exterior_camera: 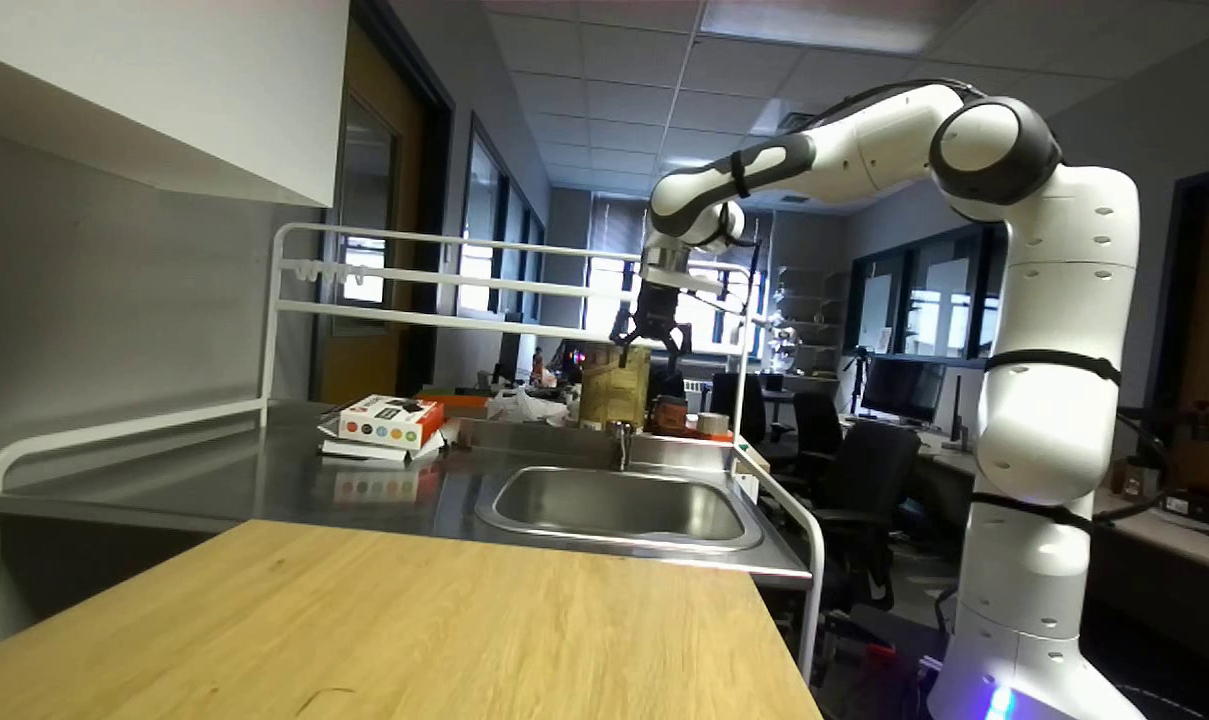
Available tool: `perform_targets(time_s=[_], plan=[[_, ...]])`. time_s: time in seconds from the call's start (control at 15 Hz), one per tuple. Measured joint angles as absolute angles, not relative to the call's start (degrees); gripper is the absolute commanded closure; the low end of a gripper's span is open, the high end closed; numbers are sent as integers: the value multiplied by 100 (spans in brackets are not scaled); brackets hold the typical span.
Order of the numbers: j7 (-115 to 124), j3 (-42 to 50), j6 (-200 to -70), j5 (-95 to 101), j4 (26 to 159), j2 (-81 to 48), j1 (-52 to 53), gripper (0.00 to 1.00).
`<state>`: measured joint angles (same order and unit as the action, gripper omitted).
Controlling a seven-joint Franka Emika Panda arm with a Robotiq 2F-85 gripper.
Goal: Push the faucet to the right
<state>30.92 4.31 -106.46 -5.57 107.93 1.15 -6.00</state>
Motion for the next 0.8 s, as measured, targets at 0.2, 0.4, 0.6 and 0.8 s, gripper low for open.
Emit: perform_targets(time_s=[0.2,0.4,0.6,0.8], plan=[[3600,431,-10557,-682,10318,-363,-535,0],[4053,431,-10407,-691,9947,-776,-434,0],[4399,430,-10226,-691,9691,-1111,-325,0],[4661,430,-10048,-691,9521,-1366,-226,0]])
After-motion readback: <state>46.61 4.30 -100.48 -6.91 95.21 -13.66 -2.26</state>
